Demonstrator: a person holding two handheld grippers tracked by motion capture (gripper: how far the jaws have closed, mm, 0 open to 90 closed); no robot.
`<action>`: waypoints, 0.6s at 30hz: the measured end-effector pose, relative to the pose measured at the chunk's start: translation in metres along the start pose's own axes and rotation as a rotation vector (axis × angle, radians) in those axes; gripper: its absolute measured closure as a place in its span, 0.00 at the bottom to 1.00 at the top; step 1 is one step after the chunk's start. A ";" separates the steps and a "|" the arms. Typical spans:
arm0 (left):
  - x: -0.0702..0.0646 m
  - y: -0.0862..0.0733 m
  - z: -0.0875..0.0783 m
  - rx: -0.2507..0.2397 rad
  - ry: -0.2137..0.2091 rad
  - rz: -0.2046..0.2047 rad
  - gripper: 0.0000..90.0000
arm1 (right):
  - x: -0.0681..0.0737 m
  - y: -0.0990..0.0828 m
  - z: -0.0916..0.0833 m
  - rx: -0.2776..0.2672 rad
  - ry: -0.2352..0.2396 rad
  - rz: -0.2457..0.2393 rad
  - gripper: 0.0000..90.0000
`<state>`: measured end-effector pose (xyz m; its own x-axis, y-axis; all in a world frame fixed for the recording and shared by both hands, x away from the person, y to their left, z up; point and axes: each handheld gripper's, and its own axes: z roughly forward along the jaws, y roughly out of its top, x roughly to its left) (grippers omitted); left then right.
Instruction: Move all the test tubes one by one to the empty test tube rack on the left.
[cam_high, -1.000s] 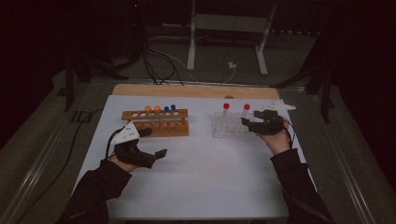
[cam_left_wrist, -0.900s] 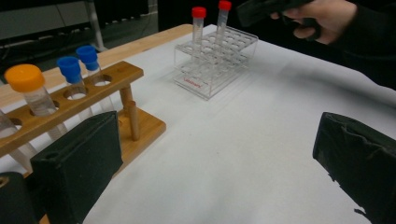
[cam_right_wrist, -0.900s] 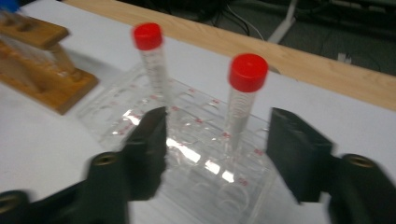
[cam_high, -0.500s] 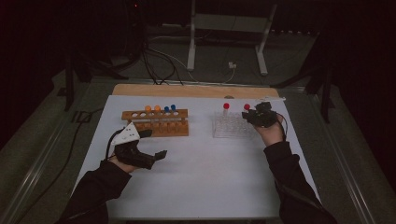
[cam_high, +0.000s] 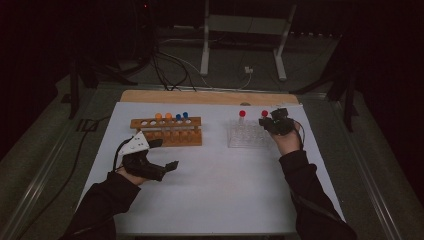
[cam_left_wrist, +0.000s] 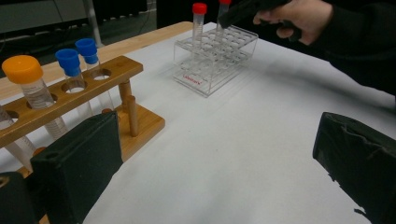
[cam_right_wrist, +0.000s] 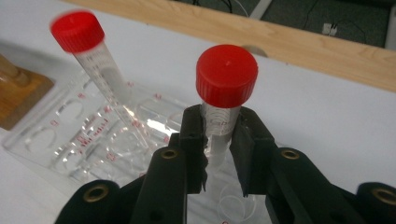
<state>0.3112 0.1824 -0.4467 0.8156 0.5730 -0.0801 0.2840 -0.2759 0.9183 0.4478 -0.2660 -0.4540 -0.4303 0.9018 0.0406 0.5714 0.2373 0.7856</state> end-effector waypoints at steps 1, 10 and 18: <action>0.000 0.000 0.000 0.000 0.002 -0.002 0.02 | 0.000 0.002 -0.003 -0.006 -0.005 -0.003 0.83; -0.001 0.002 -0.001 0.003 -0.013 -0.003 0.02 | 0.007 0.023 -0.033 -0.076 -0.009 -0.057 0.83; -0.004 0.005 0.001 0.012 -0.033 0.003 0.02 | 0.025 0.029 -0.059 -0.111 0.030 -0.131 0.83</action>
<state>0.3095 0.1777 -0.4426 0.8323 0.5469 -0.0904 0.2877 -0.2868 0.9138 0.4121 -0.2575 -0.3935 -0.5176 0.8542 -0.0493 0.4291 0.3090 0.8488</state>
